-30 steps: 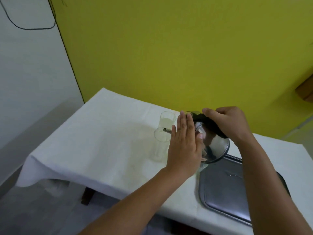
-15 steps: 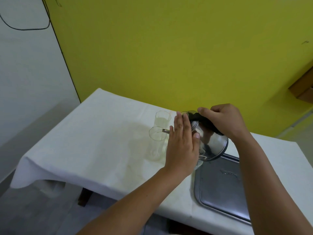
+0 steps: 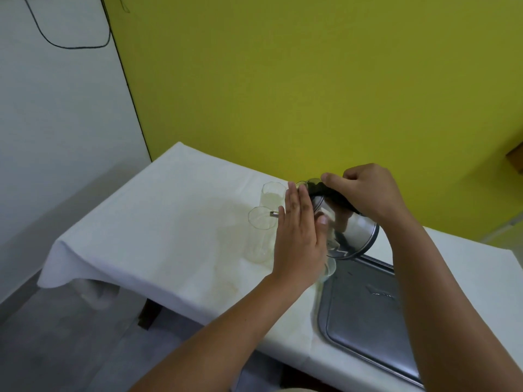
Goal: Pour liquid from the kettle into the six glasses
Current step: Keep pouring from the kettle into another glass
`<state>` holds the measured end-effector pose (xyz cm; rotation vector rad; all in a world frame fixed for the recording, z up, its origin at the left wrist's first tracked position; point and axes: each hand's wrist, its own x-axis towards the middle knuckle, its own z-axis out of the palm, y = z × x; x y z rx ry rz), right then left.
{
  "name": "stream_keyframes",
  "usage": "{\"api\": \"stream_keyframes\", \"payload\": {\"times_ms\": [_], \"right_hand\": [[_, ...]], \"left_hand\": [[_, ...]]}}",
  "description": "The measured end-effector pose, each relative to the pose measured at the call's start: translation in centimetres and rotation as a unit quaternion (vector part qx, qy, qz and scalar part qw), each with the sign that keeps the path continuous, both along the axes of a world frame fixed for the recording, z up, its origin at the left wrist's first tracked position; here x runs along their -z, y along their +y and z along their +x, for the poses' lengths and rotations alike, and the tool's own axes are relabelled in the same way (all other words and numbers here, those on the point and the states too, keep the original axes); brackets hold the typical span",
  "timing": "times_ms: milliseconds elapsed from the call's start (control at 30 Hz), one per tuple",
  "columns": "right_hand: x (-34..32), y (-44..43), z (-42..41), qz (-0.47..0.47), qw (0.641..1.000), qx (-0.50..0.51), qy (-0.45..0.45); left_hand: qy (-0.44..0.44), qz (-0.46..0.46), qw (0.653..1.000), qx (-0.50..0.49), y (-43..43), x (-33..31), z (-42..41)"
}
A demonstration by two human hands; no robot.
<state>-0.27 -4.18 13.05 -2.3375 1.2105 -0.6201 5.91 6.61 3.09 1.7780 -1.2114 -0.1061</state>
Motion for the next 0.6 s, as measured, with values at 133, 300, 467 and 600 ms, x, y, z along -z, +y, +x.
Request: {"api": "stream_keyframes", "payload": {"times_ms": [133, 300, 467, 600], "right_hand": [[-0.3, 0.12, 0.21, -0.009, 1.0, -0.006, 0.009], [-0.4, -0.14, 0.3, -0.015, 1.0, -0.018, 0.014], [-0.42, -0.72, 0.19, -0.014, 1.0, -0.026, 0.009], [-0.77, -0.87, 0.36, -0.028, 0.999, -0.035, 0.023]], "left_hand": [[0.0, -0.004, 1.0, -0.014, -0.08, -0.05, -0.14], [0.008, -0.006, 1.0, -0.023, -0.35, -0.11, -0.37], [0.018, -0.01, 0.999, -0.026, -0.62, -0.41, -0.63], [0.025, -0.007, 0.999, -0.027, -0.79, -0.23, -0.74]]}}
